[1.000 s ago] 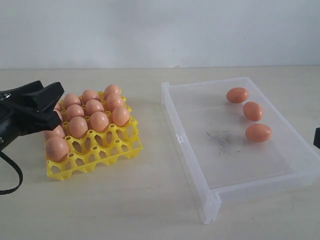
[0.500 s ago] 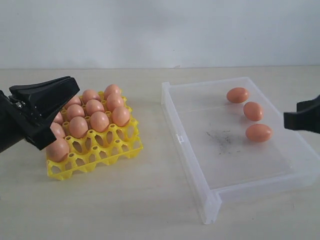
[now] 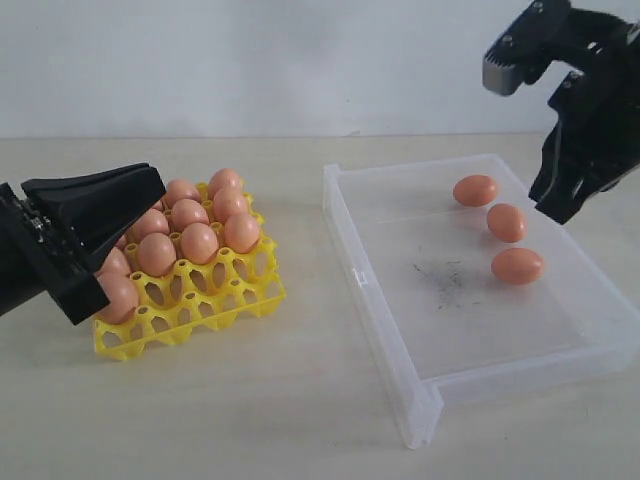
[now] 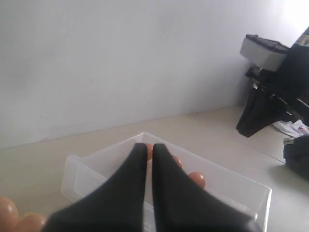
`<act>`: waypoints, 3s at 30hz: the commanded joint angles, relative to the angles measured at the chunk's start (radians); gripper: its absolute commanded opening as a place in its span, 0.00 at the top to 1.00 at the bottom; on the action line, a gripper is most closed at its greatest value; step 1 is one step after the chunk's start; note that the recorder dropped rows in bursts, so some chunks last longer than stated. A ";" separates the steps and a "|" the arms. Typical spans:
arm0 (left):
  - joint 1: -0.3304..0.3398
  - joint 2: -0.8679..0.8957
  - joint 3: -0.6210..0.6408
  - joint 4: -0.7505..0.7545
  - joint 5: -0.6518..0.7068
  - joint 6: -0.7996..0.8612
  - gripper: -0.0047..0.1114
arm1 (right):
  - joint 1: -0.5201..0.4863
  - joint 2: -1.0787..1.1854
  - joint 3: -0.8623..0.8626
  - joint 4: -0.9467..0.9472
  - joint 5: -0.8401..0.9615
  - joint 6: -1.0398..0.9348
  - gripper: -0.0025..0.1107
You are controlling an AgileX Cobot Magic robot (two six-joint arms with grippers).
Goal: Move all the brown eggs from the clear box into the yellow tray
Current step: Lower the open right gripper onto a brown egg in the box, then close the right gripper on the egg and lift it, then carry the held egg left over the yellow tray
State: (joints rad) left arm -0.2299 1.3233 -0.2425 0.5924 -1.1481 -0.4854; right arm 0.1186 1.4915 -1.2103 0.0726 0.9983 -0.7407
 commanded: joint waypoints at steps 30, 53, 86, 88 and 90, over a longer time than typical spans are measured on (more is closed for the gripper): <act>-0.001 -0.005 0.003 0.025 0.058 0.007 0.93 | 0.001 0.497 -0.019 -0.376 -0.378 -0.121 0.51; -0.001 -0.005 0.003 0.016 0.059 0.041 0.93 | 0.003 0.395 -0.024 0.230 -0.801 -0.020 0.98; -0.001 -0.005 0.003 -0.079 0.096 0.102 0.93 | 0.169 0.334 0.143 1.672 0.006 -1.217 0.98; -0.001 -0.005 0.003 -0.079 0.096 0.102 0.93 | 0.169 0.334 0.143 1.672 0.209 -1.140 0.98; -0.001 -0.005 0.003 -0.079 0.096 0.112 0.93 | 0.169 0.334 0.141 1.623 0.223 -1.016 0.98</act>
State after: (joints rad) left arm -0.2299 1.3233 -0.2425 0.5242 -1.0514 -0.3900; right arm 0.2847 1.8333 -1.0717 1.7349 1.0889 -1.8849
